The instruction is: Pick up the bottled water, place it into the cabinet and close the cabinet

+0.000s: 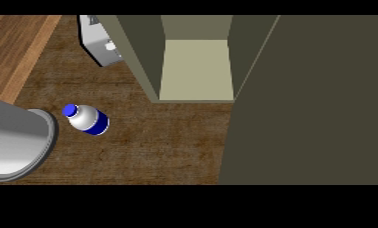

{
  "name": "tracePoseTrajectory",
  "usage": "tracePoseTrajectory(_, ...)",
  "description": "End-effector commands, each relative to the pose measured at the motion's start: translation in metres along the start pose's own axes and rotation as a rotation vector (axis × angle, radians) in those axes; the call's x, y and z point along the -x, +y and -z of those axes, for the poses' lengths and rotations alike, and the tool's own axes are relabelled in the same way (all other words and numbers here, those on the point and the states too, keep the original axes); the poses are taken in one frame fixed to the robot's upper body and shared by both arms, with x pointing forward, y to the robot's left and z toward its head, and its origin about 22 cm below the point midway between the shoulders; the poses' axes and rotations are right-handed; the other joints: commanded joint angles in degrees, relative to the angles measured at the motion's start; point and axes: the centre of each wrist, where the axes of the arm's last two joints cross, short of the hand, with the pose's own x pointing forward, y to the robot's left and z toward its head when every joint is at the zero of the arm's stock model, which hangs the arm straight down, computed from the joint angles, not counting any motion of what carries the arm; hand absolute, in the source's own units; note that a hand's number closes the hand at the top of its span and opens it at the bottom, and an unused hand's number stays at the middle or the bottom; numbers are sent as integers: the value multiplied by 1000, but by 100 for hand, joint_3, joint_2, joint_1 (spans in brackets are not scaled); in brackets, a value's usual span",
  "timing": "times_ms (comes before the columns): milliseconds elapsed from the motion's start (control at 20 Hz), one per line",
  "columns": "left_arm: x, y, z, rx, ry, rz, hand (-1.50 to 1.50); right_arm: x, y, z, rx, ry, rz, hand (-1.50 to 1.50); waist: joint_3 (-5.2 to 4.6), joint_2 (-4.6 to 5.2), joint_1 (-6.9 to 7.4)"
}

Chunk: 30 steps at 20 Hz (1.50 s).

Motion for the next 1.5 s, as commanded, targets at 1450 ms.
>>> tracePoseTrajectory(1450, 171, 52, 20, -77, 281, 85, -150, -25, 24, -1, -6, -13, -13, -150, -8, 14, -79)
